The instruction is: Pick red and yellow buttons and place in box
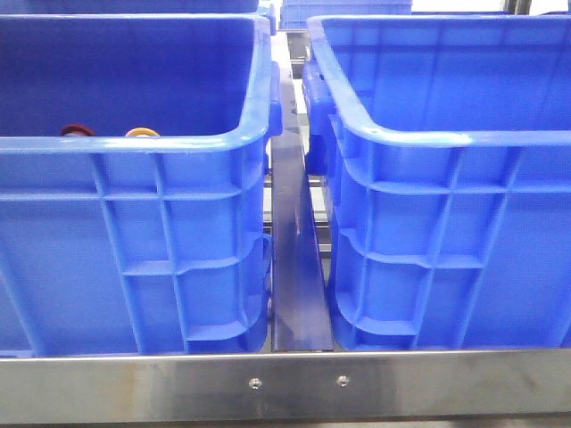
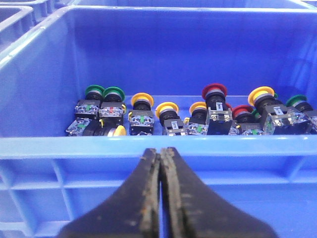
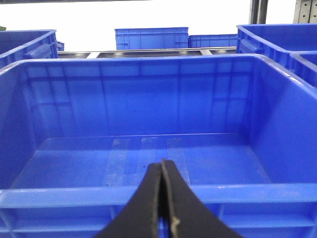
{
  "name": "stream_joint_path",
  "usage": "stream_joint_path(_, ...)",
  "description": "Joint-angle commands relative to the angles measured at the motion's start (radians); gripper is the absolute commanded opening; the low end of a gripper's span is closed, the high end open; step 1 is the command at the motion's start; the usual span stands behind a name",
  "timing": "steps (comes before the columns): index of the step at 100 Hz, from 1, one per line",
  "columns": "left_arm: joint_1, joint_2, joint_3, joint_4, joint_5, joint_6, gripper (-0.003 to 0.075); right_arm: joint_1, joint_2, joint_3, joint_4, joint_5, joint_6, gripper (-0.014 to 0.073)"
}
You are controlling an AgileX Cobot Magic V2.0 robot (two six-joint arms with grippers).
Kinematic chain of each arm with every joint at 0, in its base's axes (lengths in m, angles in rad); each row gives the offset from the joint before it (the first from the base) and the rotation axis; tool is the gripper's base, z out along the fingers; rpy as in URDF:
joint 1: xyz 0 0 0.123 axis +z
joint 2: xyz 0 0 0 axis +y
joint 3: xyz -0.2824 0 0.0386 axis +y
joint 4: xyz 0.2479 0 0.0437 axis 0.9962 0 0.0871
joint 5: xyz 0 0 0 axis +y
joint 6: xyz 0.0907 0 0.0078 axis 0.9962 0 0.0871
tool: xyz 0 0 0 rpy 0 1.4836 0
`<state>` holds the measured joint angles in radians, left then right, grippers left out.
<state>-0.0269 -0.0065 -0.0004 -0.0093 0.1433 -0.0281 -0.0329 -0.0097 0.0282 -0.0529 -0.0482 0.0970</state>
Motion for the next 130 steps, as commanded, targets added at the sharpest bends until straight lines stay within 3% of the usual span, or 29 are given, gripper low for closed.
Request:
stream_joint_path(1,-0.005,-0.029,0.020,-0.002,-0.105,-0.002,-0.0020,-0.006,-0.021,0.005,0.003,-0.080,-0.007,-0.0094)
stream_joint_path(34,-0.005,-0.029,-0.025,-0.002,-0.097,-0.002,-0.0020,-0.006,-0.021,0.005,0.003,-0.080,-0.007,-0.0094)
stream_joint_path(50,-0.005,-0.027,-0.124,-0.039,-0.017,-0.002,-0.0020,-0.006,-0.021,0.005,0.003,-0.080,-0.007,-0.0094)
stream_joint_path(65,-0.005,0.026,-0.257,-0.050,0.167,-0.002,-0.0020,-0.006,-0.021,0.005,0.003,-0.080,-0.007,-0.0094)
stream_joint_path(84,-0.005,0.179,-0.417,-0.050,0.359,-0.002,-0.0020,-0.006,-0.021,0.005,0.003,-0.080,-0.007,-0.0094)
stream_joint_path(118,-0.005,0.533,-0.654,-0.053,0.425,-0.001,-0.0015,-0.006,-0.021,0.005,0.003,-0.080,-0.007,-0.0094)
stream_joint_path(125,-0.005,0.609,-0.698,-0.053,0.439,0.007,0.0029,-0.006,-0.021,0.005,0.003,-0.080,-0.007,-0.0094)
stream_joint_path(130,-0.005,0.662,-0.729,-0.053,0.453,0.014,0.0100,-0.006,-0.021,0.005,0.003,-0.080,-0.007,-0.0094)
